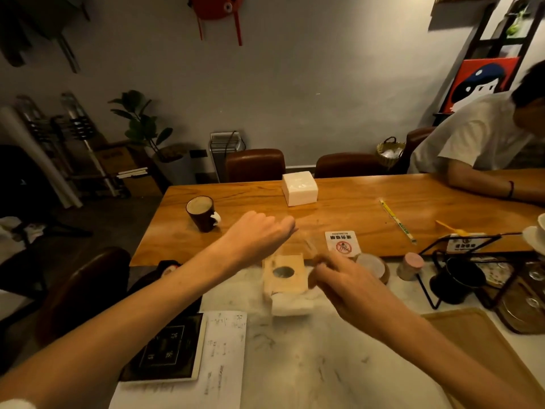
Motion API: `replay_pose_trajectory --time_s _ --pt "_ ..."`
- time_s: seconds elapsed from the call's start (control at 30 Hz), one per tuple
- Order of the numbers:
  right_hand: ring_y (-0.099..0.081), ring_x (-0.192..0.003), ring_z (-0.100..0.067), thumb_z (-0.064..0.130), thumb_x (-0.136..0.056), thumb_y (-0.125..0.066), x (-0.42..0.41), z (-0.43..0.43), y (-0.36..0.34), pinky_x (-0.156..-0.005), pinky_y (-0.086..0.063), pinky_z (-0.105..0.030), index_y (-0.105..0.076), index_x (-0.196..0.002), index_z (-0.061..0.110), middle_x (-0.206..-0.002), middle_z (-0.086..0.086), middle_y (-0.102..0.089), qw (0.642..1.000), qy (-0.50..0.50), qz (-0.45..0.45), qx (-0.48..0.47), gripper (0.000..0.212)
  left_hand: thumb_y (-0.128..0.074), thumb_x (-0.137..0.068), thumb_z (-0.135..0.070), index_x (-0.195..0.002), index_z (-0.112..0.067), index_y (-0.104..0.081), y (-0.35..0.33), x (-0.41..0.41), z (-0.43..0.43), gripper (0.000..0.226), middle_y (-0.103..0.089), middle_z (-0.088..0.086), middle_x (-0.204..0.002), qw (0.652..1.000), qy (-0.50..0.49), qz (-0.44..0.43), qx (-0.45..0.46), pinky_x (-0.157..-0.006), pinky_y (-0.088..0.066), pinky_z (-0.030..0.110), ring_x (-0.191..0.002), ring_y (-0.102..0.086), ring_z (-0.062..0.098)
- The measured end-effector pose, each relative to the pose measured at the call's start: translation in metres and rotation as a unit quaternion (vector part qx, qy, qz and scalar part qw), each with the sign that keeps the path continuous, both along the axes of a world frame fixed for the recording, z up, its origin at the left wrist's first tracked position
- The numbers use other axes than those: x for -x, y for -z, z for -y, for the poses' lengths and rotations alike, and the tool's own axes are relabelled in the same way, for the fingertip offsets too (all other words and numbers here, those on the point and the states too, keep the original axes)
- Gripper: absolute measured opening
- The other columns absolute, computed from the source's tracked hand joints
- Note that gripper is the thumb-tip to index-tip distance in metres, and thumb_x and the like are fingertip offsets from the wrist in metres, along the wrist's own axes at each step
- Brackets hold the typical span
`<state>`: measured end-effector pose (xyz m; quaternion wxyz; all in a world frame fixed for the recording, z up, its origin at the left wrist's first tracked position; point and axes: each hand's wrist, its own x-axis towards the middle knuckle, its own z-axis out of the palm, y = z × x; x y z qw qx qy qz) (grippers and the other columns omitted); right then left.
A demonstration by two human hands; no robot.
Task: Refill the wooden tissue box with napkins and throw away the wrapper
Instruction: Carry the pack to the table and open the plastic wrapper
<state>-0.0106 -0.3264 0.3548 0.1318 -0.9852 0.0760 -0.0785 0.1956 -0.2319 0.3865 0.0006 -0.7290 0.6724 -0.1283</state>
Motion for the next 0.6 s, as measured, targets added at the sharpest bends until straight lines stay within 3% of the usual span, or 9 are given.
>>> replay_pose_trajectory --time_s 0.17,0.23,0.3,0.33,0.4,0.5,0.6 --pt "-0.063 -0.096 -0.013 0.012 -0.084 -0.07 0.053 -0.037 -0.004 -0.074 -0.049 -0.027 -0.055 -0.118 0.043 -0.104 0.014 -0.071 0.986 -0.087 -0.139 0.017 0.048 -0.044 -0.099 -0.028 -0.087 -0.012 -0.063 0.008 0.044 -0.048 0.028 -0.053 -0.007 -0.052 0.999 0.032 -0.01 0.043 -0.033 -0.025 0.02 -0.034 -0.041 0.007" --pt "-0.056 -0.112 -0.015 0.016 -0.094 -0.055 0.064 -0.05 -0.004 -0.085 -0.047 -0.03 -0.046 -0.132 0.043 -0.121 0.014 -0.065 0.977 -0.1 -0.19 -0.015 0.048 -0.043 -0.101 -0.026 -0.091 -0.011 -0.066 0.013 0.061 -0.06 0.029 -0.056 -0.005 -0.054 0.999 0.021 -0.01 0.043 -0.032 -0.032 0.022 -0.036 -0.047 0.01" --pt "-0.046 -0.126 -0.015 0.025 -0.1 -0.044 0.071 -0.059 -0.002 -0.093 -0.046 -0.032 -0.023 -0.144 0.045 -0.147 0.013 -0.043 0.971 -0.07 -0.205 -0.097 0.053 -0.053 -0.1 -0.022 -0.096 -0.009 -0.066 0.018 0.076 -0.068 0.019 -0.055 -0.004 -0.054 0.999 0.026 -0.024 0.038 -0.031 -0.036 0.023 -0.036 -0.046 0.011" --pt "-0.044 -0.129 -0.016 0.022 -0.098 -0.046 0.074 -0.062 0.0 -0.095 -0.046 -0.033 -0.011 -0.147 0.045 -0.153 0.013 -0.032 0.968 -0.049 -0.215 -0.122 0.064 -0.057 -0.099 -0.022 -0.097 -0.008 -0.066 0.019 0.083 -0.071 0.017 -0.055 -0.003 -0.054 0.998 0.026 -0.036 0.038 -0.031 -0.037 0.023 -0.036 -0.046 0.011" --pt "-0.047 -0.128 -0.019 0.013 -0.092 -0.052 0.075 -0.067 0.003 -0.097 -0.044 -0.034 0.0 -0.148 0.046 -0.155 0.009 -0.03 0.954 -0.024 -0.265 -0.137 0.083 -0.058 -0.098 -0.022 -0.096 -0.008 -0.067 0.02 0.094 -0.075 0.017 -0.056 -0.003 -0.055 0.997 0.026 -0.059 0.039 -0.031 -0.038 0.024 -0.037 -0.046 0.011" --pt "-0.049 -0.127 -0.023 0.012 -0.091 -0.057 0.057 -0.07 0.011 -0.098 -0.042 -0.034 -0.01 -0.152 0.036 -0.151 0.0 -0.039 0.946 0.004 -0.304 -0.116 0.081 -0.055 -0.1 -0.024 -0.092 -0.009 -0.067 0.022 0.104 -0.08 0.021 -0.055 -0.002 -0.055 0.995 0.037 -0.075 0.045 -0.031 -0.036 0.024 -0.038 -0.045 0.011" --pt "-0.058 -0.112 -0.025 0.009 -0.09 -0.059 0.017 -0.067 0.03 -0.088 -0.046 -0.033 -0.044 -0.137 0.018 -0.131 -0.008 -0.056 0.939 0.038 -0.338 -0.06 0.051 -0.055 -0.1 -0.024 -0.092 -0.009 -0.066 0.019 0.107 -0.084 0.02 -0.055 -0.002 -0.055 0.995 0.042 -0.083 0.031 -0.032 -0.037 0.026 -0.039 -0.046 0.012"
